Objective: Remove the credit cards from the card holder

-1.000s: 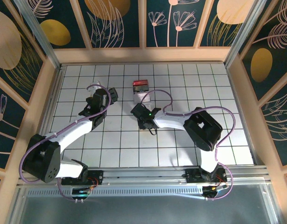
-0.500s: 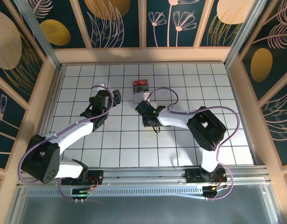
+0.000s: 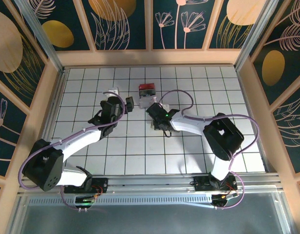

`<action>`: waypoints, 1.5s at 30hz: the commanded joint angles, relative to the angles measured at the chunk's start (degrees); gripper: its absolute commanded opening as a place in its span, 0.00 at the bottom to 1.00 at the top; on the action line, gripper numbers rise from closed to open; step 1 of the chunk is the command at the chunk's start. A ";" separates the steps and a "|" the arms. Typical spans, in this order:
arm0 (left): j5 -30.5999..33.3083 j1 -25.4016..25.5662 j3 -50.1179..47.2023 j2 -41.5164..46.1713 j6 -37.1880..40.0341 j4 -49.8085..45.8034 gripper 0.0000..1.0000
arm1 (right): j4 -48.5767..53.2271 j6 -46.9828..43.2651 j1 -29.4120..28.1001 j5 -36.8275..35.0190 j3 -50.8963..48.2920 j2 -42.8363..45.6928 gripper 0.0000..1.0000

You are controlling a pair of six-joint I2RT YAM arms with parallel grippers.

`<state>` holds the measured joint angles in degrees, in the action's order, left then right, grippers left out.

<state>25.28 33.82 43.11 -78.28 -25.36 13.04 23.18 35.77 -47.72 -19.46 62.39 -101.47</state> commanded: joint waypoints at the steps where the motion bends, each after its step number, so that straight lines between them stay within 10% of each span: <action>1: -1.48 1.95 -0.85 -2.32 1.96 3.21 0.99 | 1.83 3.02 1.30 -3.28 -1.86 2.84 0.17; 45: 6.00 17.15 14.23 -31.10 15.75 -3.33 0.99 | -4.60 5.97 11.85 2.90 -14.40 14.21 0.34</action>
<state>29.78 50.59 55.13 -108.16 -9.65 12.08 19.53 41.10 -36.58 -17.41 48.93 -88.25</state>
